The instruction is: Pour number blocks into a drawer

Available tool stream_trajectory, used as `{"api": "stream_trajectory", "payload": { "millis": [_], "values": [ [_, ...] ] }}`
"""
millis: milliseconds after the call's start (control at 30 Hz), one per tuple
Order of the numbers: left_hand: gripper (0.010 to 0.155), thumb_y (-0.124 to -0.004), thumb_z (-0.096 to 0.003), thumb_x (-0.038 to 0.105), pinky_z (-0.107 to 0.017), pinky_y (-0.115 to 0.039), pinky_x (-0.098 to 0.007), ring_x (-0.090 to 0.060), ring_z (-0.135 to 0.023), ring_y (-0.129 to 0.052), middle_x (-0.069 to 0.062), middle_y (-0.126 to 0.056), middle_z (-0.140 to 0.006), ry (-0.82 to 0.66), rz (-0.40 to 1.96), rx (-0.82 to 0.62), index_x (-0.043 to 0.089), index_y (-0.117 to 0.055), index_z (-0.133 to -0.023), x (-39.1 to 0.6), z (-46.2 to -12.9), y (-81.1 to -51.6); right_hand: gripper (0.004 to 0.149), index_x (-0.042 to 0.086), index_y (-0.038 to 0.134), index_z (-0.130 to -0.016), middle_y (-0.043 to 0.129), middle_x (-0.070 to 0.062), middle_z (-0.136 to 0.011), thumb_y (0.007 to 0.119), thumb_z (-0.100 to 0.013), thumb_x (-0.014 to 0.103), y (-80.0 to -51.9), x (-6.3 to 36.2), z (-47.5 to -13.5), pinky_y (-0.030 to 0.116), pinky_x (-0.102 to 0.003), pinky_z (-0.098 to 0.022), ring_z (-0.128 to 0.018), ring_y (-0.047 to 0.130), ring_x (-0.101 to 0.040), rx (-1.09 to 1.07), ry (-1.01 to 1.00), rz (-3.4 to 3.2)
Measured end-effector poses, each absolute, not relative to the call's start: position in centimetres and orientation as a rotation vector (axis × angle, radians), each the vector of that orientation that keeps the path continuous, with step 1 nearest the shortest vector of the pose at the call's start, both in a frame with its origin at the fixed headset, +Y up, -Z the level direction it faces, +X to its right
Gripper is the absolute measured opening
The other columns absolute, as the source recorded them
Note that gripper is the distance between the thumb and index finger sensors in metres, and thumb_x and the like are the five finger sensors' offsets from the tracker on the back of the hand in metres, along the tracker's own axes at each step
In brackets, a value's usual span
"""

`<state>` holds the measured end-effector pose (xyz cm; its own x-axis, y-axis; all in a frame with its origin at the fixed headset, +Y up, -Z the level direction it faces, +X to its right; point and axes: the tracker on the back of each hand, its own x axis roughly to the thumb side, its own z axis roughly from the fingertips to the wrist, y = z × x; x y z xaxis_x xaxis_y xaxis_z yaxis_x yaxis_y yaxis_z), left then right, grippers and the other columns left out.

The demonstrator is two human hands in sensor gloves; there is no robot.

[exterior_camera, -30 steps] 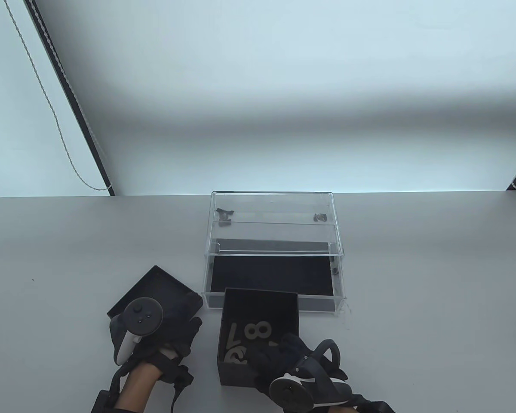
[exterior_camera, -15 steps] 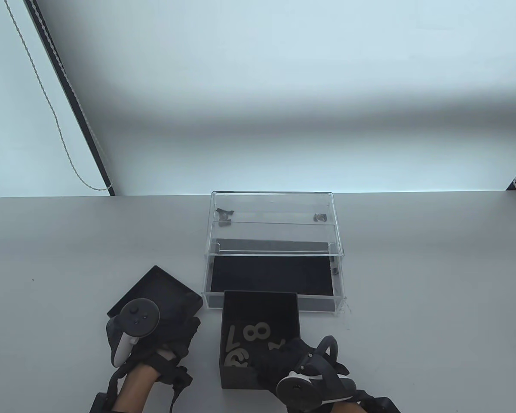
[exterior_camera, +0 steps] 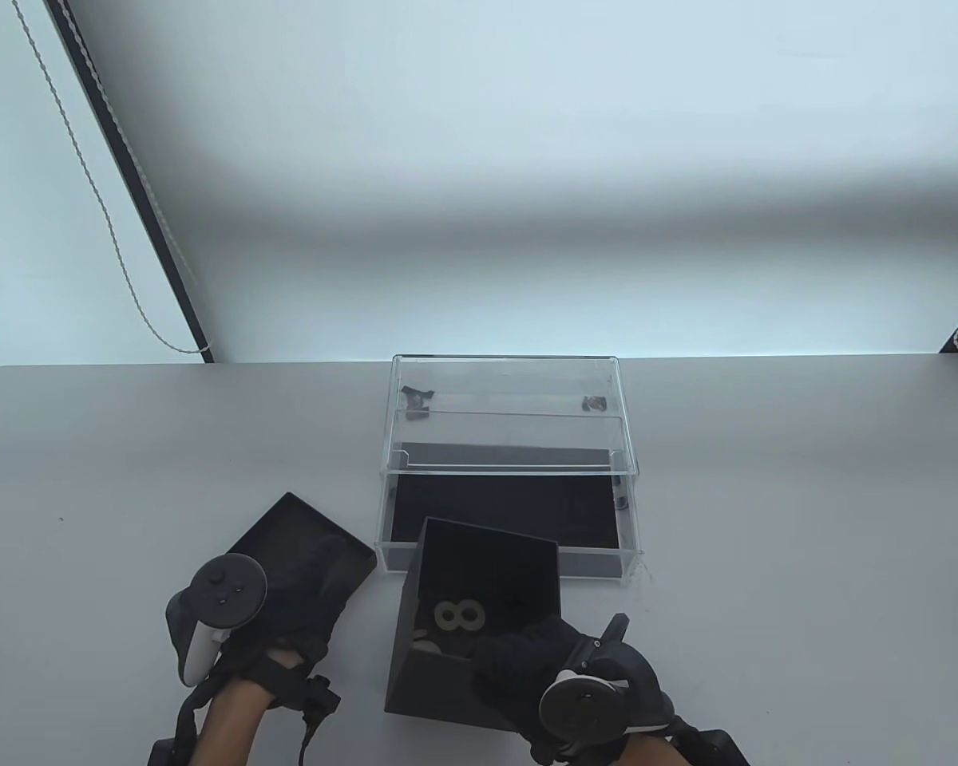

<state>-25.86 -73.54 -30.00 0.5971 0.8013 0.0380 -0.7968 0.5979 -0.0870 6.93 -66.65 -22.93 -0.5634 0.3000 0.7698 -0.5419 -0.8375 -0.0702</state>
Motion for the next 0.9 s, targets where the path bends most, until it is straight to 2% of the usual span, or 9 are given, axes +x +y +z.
{"api": "stream_trajectory", "payload": {
  "millis": [233, 400, 633, 900],
  "values": [
    [0.067, -0.071, -0.0478, 0.047, -0.071, -0.043, -0.071, -0.048, -0.102, -0.057, -0.017, -0.062, -0.114, -0.063, 0.963, -0.031, 0.021, -0.053, -0.106, -27.0, -29.7, -72.8, 0.049, 0.009, 0.083, -0.072, 0.102, -0.005, -0.043, 0.087, -0.034, 0.04, -64.0, 6.7, -25.0, 0.086, -0.042, -0.024, -0.011, 0.101, -0.022, 0.895, -0.426, 2.131],
    [0.066, -0.07, -0.048, 0.048, -0.071, -0.043, -0.071, -0.049, -0.102, -0.057, -0.018, -0.063, -0.114, -0.061, 0.898, 0.005, 0.02, -0.054, -0.106, -27.5, -29.2, -71.7, 0.049, 0.009, 0.083, -0.072, 0.101, -0.005, -0.043, 0.086, -0.035, 0.04, -63.6, 6.8, -27.3, 0.086, -0.042, -0.024, -0.01, 0.1, -0.021, 0.768, -0.428, 2.045],
    [0.064, -0.068, -0.0484, 0.047, -0.071, -0.044, -0.071, -0.049, -0.101, -0.058, -0.018, -0.063, -0.114, -0.046, 0.882, 0.021, 0.021, -0.056, -0.106, -27.9, -29.0, -71.1, 0.048, 0.009, 0.082, -0.073, 0.1, -0.005, -0.043, 0.085, -0.036, 0.041, -64.1, 6.9, -30.3, 0.086, -0.041, -0.024, -0.011, 0.099, -0.021, 0.568, -0.383, 1.877],
    [0.064, -0.068, -0.0484, 0.047, -0.071, -0.044, -0.071, -0.049, -0.101, -0.058, -0.018, -0.063, -0.114, -0.045, 0.893, -0.006, 0.02, -0.057, -0.106, -27.8, -29.0, -71.2, 0.048, 0.009, 0.079, -0.075, 0.098, -0.005, -0.046, 0.083, -0.039, 0.041, -66.6, 6.5, -33.4, 0.085, -0.04, -0.026, -0.014, 0.098, -0.02, 0.395, -0.253, 1.662]
  ]
}}
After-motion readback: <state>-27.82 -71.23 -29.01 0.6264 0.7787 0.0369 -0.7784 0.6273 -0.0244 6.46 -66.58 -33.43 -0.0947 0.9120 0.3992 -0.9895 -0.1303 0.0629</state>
